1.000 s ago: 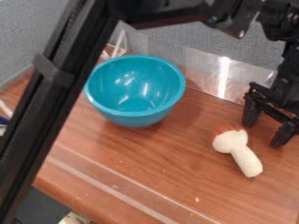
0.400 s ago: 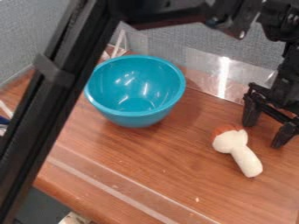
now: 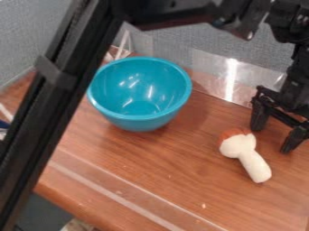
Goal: Put the mushroom in the blue bowl
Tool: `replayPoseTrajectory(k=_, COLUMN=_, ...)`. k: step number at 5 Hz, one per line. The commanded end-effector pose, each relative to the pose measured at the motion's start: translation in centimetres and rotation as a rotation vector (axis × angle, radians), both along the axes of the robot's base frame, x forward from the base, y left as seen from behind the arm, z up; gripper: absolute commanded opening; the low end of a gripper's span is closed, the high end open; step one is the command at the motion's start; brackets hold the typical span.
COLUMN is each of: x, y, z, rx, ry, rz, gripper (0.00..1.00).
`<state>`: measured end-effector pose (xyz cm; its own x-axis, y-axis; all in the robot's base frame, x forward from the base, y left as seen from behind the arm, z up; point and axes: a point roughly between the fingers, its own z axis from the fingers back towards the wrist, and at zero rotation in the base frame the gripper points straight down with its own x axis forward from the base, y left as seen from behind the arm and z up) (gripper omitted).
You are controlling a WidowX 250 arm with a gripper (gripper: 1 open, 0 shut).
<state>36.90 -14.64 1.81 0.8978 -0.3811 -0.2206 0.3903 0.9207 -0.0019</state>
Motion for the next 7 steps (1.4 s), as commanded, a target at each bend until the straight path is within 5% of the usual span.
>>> replayPoseTrajectory(k=1, x=-0.9, y=0.6, z=-1.2, rx=0.006, ry=0.020, rz=0.030, gripper=1.00)
replayPoseTrajectory(k=7, x=-2.7, y=2.0, z=-0.9, rx=-0.023, ry=0.037, rz=0.121, gripper=1.00)
